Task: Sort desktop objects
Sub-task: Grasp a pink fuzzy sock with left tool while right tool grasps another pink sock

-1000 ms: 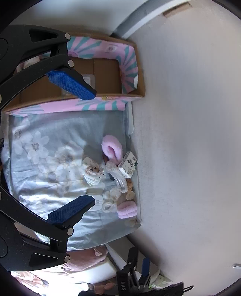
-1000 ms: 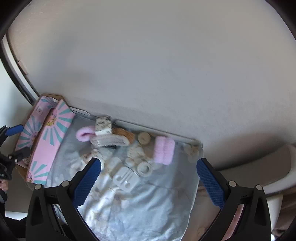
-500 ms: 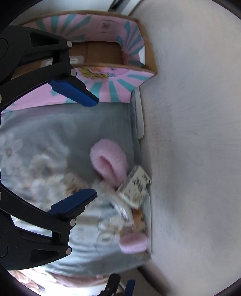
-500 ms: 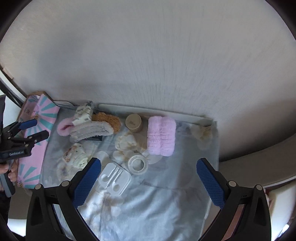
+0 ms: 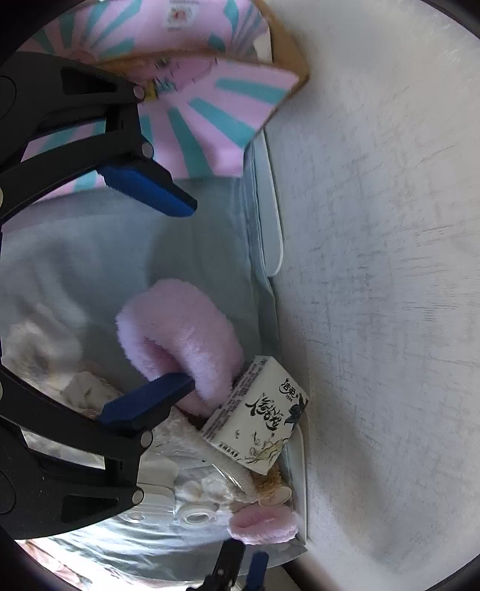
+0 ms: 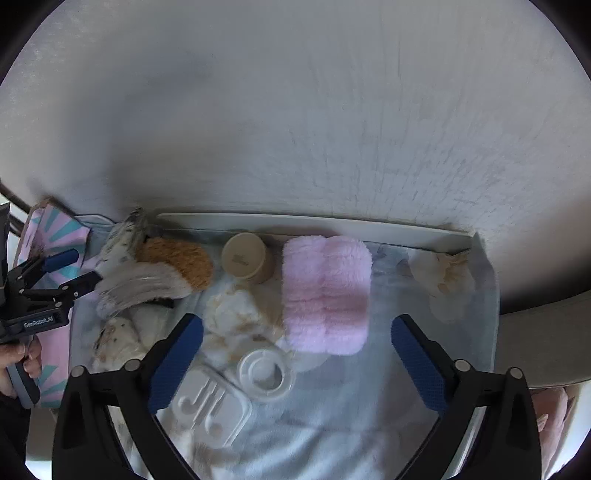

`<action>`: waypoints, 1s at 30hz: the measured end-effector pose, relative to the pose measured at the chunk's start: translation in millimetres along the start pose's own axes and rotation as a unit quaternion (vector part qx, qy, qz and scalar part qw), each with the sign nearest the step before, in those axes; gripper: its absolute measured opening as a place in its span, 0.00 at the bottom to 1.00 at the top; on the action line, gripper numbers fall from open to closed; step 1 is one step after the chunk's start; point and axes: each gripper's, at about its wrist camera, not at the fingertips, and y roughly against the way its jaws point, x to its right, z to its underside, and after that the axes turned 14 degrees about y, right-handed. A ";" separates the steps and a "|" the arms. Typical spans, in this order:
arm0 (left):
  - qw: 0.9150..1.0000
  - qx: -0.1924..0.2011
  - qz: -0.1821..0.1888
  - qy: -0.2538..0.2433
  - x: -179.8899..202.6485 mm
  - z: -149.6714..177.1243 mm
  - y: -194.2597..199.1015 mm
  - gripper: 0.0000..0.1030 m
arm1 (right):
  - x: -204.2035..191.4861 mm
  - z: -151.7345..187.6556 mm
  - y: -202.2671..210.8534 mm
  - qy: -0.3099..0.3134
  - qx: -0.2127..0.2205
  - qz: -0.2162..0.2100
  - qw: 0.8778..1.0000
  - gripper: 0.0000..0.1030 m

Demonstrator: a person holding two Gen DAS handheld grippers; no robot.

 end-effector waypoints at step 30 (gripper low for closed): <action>0.997 -0.007 0.077 0.002 -11.3 10.4 37.7 0.19 | -1.6 24.7 15.0 -0.021 0.010 0.021 0.999 0.39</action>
